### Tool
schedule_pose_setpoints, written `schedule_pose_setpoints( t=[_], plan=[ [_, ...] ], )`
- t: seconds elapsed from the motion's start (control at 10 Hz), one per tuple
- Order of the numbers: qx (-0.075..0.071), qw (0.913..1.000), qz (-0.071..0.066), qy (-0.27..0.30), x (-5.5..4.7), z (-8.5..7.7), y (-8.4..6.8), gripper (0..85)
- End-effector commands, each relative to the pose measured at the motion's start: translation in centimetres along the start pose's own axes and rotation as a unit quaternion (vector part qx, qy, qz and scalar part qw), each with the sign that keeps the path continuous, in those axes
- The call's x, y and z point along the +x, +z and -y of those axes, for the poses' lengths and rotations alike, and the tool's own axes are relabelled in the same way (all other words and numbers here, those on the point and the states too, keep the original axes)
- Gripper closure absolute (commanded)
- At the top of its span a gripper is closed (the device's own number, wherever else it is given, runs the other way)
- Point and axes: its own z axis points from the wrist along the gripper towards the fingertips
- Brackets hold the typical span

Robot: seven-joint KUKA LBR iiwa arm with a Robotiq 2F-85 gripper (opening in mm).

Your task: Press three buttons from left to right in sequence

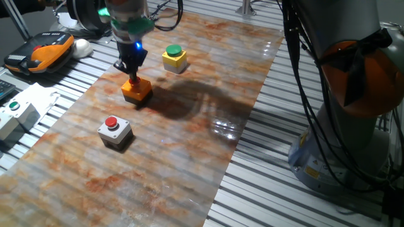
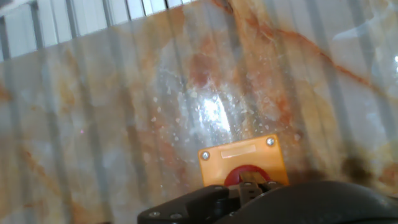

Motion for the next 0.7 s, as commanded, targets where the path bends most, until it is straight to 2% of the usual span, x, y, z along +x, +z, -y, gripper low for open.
schedule_pose_setpoints(
  t=[0.0,0.6],
  plan=[
    [-0.001,1.0,-0.001,0.002,-0.2,-0.1,-0.4,85.0],
    [0.004,0.9998,-0.004,0.019,-2.5,-1.6,-1.0,85.0]
  ],
)
